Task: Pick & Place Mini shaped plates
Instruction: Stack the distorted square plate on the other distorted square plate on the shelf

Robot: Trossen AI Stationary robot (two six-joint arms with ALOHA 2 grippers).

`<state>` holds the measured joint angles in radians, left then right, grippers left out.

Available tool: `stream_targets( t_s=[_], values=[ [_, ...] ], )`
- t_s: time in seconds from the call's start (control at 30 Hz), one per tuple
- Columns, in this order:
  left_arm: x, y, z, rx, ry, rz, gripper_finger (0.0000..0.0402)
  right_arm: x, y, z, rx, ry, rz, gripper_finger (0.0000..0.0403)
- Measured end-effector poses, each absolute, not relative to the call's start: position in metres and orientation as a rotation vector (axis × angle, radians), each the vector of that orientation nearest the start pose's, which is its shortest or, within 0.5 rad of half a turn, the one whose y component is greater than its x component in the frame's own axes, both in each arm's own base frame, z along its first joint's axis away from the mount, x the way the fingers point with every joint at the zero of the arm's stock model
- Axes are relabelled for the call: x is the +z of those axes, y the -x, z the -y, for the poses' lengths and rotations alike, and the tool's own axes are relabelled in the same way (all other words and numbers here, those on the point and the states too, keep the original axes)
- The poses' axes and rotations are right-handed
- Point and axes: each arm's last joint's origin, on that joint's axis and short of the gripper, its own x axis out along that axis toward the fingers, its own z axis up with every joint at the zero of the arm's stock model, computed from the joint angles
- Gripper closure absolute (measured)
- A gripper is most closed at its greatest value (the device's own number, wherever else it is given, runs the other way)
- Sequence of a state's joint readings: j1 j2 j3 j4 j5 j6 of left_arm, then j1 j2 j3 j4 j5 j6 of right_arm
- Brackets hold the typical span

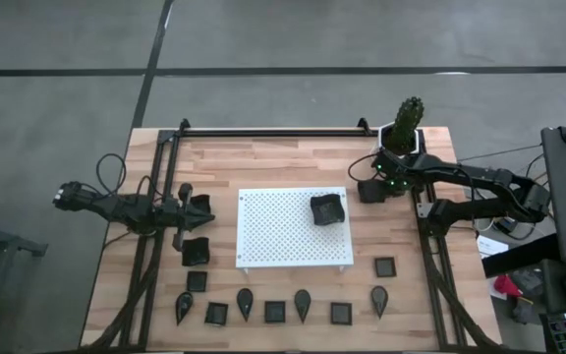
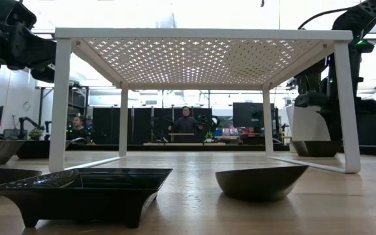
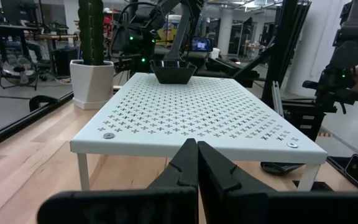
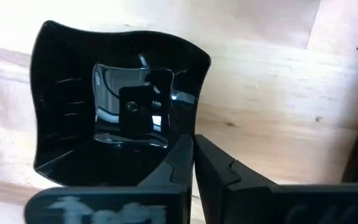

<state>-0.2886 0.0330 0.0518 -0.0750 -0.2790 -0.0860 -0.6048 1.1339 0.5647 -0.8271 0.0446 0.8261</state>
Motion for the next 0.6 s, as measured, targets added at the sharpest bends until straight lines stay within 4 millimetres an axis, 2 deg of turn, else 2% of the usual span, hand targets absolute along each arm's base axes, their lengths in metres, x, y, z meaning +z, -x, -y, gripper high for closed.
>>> stream_targets(
  t_s=[0.3, 0.6],
  values=[
    [0.171, -0.094, 0.020, -0.008, 0.070, -0.054, 0.0401, 0.198, -0.133, 0.093, -1.069, -1.043, -1.020, 0.0395],
    [0.171, -0.094, 0.020, -0.008, 0.070, -0.054, 0.0401, 0.236, -0.113, 0.078, -1.077, -1.113, -0.958, 0.0395]
  ],
)
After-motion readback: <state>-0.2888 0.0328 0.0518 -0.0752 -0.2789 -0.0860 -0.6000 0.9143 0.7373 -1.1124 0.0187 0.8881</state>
